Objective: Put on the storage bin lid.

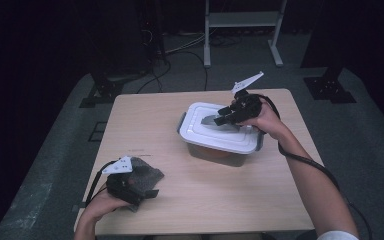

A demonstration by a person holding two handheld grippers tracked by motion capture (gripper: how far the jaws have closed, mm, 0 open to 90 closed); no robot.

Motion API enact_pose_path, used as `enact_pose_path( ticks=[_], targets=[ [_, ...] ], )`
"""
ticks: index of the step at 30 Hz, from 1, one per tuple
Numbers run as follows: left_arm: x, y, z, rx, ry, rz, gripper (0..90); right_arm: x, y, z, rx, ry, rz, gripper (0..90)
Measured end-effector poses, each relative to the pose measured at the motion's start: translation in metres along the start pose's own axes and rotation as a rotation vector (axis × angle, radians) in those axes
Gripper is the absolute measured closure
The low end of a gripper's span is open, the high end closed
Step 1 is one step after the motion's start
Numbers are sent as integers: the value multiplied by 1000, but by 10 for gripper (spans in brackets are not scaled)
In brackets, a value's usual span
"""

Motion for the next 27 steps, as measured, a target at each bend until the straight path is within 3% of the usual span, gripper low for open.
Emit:
enact_pose_path(
  ticks=[12,27],
  targets=[
    [-1,-2,0,-2,-1,1,26,28,5,4,-2,-37,23,415],
    [-1,-2,0,-3,-2,-2,26,66,14,25,-16,-59,58,378]
  ],
)
Point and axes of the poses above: each handheld gripper's, and its own axes: x roughly backward along the jaws, z roughly out of its underside, y roughly to its left, the point moved 9 cm from there along -x, roughly forward along the jaws, and after that the axes turned 2 degrees about -x, right-handed, at the moved point
